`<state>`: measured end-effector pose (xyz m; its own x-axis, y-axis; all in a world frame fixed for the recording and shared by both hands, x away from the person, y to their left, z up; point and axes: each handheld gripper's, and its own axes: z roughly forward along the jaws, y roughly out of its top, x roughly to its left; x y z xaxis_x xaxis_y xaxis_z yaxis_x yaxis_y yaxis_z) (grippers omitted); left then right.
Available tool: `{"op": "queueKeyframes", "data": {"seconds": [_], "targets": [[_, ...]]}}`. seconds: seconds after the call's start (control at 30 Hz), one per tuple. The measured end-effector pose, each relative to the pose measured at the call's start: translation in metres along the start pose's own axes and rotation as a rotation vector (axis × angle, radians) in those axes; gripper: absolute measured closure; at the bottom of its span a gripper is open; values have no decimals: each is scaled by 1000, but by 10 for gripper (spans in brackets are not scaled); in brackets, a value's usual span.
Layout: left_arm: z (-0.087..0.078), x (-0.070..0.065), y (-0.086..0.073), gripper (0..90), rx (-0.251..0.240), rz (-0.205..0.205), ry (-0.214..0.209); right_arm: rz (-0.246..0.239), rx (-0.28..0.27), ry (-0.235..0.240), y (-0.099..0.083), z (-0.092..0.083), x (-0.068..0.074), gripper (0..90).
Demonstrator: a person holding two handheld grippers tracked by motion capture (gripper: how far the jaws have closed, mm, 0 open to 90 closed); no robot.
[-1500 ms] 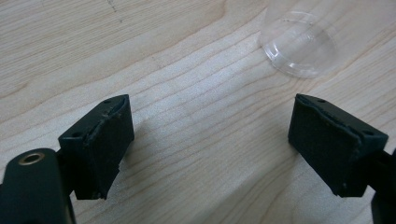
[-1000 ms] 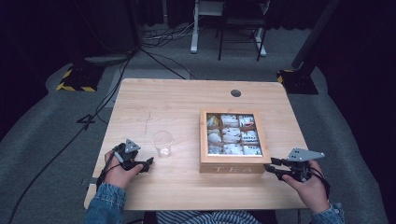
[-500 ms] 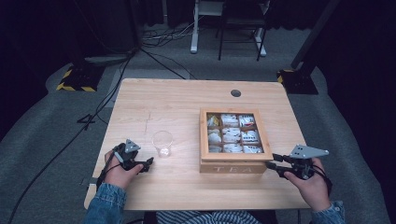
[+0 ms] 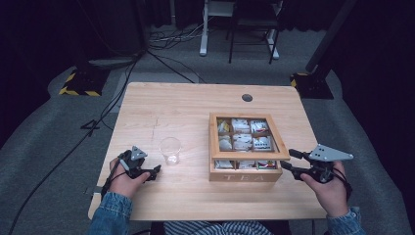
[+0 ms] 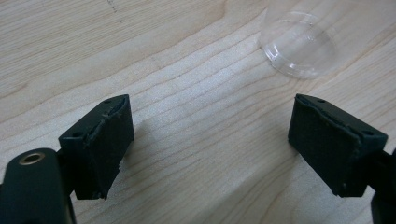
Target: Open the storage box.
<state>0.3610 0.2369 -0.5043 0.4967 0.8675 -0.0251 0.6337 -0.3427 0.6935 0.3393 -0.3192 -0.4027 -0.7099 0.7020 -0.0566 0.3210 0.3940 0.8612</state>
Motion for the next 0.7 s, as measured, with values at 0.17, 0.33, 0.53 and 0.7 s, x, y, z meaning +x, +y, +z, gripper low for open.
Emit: {"op": "queueKeyframes", "data": {"seconds": [0.17, 0.33, 0.53, 0.7], "targets": [[0, 0, 0, 161, 1, -5, 5, -17, -28, -18, 13, -3, -3, 437], [-3, 0, 1, 213, 16, -12, 8, -21, -48, -25, 23, -4, -7, 437], [-10, 1, 4, 228, 24, -35, 28, -15, -68, -26, 32, -2, -11, 437], [-15, 0, 8, 232, 10, -28, 41, -14, -77, -48, 39, 2, -15, 434]]}}
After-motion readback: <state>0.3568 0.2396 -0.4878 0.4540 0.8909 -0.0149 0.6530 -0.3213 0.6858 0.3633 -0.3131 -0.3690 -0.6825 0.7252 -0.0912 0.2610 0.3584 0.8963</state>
